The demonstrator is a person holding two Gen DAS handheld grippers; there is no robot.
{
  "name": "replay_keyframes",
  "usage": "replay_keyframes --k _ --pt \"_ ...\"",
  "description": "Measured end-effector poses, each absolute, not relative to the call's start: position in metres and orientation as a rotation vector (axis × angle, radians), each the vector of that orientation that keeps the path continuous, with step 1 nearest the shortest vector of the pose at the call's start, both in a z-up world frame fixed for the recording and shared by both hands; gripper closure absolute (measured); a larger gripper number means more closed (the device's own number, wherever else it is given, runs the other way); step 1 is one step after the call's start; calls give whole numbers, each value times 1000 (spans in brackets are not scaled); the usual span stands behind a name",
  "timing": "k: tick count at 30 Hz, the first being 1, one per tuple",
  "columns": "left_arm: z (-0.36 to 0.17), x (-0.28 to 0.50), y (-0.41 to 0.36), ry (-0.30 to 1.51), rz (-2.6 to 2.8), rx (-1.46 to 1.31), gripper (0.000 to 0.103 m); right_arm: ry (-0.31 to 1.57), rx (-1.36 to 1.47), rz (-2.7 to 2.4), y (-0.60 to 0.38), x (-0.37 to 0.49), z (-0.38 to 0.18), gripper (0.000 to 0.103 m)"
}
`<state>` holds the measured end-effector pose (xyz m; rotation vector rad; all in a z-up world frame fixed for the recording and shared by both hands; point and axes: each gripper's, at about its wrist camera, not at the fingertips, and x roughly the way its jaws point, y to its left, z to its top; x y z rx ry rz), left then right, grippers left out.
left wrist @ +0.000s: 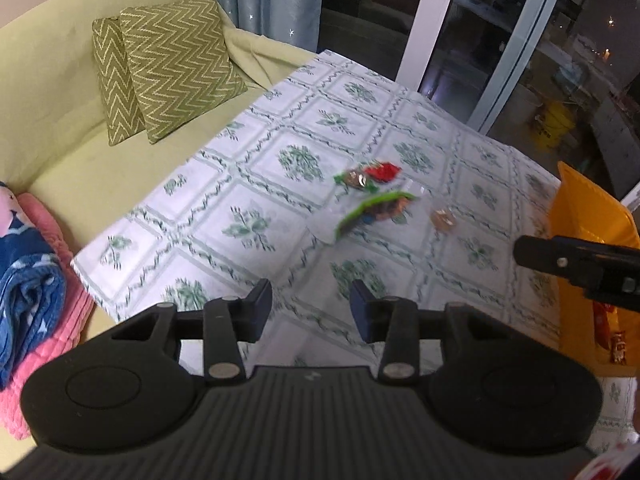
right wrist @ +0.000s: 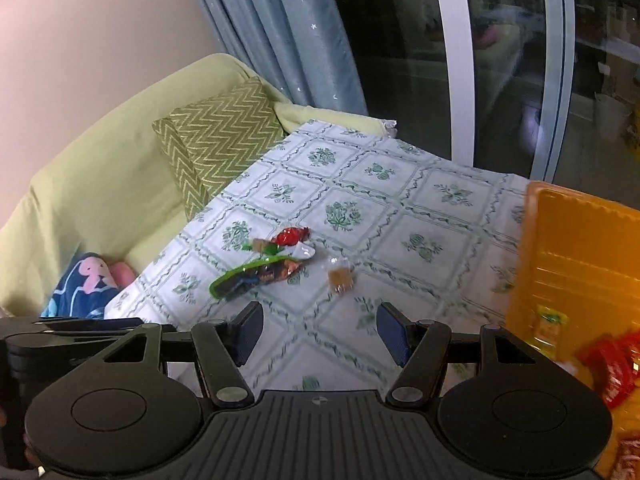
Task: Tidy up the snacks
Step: 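Lower right gripper onto small brown wrapped candy and close it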
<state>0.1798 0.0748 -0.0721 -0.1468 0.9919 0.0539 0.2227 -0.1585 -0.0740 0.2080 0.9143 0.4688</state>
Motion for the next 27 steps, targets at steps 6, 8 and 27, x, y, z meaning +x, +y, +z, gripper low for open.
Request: replay_keyframes --k 6,8,27 --pt "-77 199 87 984 30 -133 64 929 203 436 -141 247 -95 45" --pt "-80 204 91 989 25 -140 64 938 203 427 -137 255 -102 49" --pt "-92 237 106 1013 -46 -125 64 955 133 363 -114 282 -130 60"
